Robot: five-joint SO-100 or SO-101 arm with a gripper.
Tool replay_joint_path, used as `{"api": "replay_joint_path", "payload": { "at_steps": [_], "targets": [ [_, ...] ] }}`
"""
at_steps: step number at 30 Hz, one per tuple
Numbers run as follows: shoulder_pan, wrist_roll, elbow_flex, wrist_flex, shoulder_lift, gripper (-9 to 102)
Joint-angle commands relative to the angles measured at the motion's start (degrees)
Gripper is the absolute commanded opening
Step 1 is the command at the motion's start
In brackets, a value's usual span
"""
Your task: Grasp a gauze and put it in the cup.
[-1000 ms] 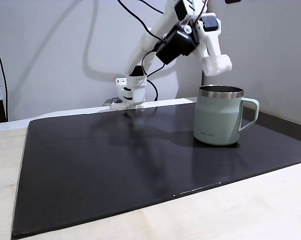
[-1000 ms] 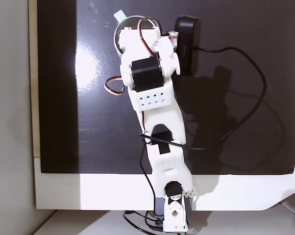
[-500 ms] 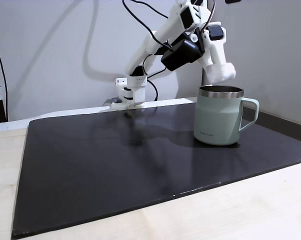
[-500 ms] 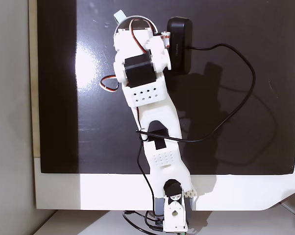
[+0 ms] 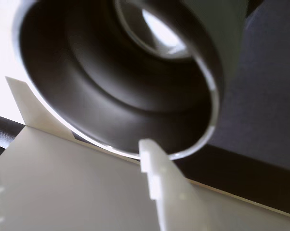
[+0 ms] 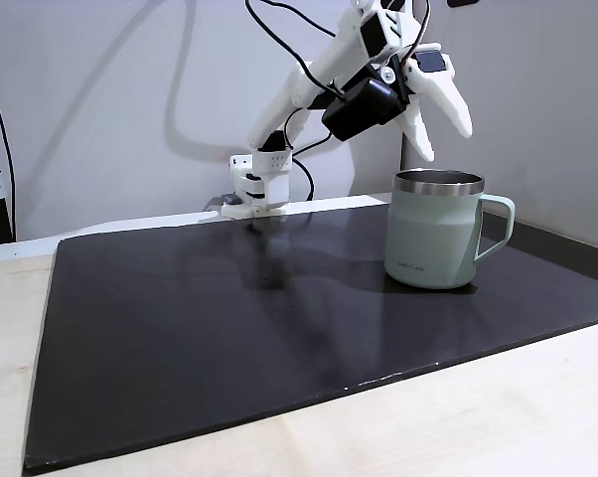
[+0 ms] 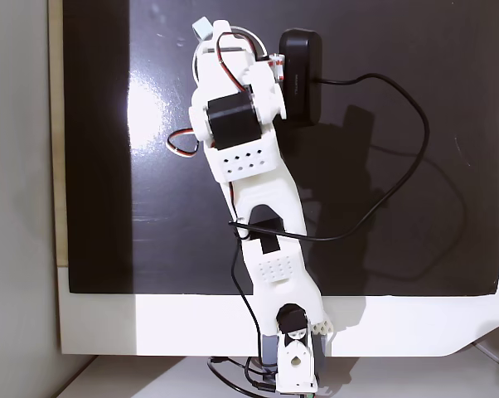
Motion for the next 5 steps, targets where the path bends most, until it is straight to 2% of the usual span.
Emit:
{"api": "replay_joint_path", "payload": {
  "at_steps": [1,5],
  "targets": [
    [-0.35,0.0,-3.08,0.44,1.41,31],
    [-0.44,0.0,-3.08,0.44,1.58,31]
  ]
}}
